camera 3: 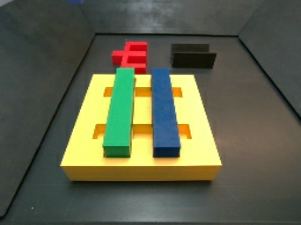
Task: Pick up the purple object. Move up. Move to above the board. Insert the purple object.
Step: Move to above the board.
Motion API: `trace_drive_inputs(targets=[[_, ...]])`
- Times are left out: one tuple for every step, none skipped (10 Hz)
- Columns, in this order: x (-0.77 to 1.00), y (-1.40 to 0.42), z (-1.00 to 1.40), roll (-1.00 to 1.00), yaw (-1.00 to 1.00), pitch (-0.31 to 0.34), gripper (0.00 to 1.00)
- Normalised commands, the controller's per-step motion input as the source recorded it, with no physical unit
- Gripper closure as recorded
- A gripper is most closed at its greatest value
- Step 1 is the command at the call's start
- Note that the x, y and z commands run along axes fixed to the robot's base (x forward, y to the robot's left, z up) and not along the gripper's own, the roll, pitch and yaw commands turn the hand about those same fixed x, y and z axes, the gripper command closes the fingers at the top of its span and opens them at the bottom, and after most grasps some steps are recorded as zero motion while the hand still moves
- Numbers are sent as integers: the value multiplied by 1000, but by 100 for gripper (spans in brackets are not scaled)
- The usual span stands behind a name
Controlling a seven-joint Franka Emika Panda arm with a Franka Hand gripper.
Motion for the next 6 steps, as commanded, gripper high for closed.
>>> trace_drive_inputs(targets=[[91, 3, 251, -52, -7, 111, 100], [898, -1400, 228, -22, 1000, 31, 100], [891, -1400, 199, -15, 1000, 33, 100], [930, -1400, 178, 0, 1000, 44, 100], [978, -1400, 191, -19, 1000, 46, 100], [961, -1400, 198, -14, 1000, 47, 100]])
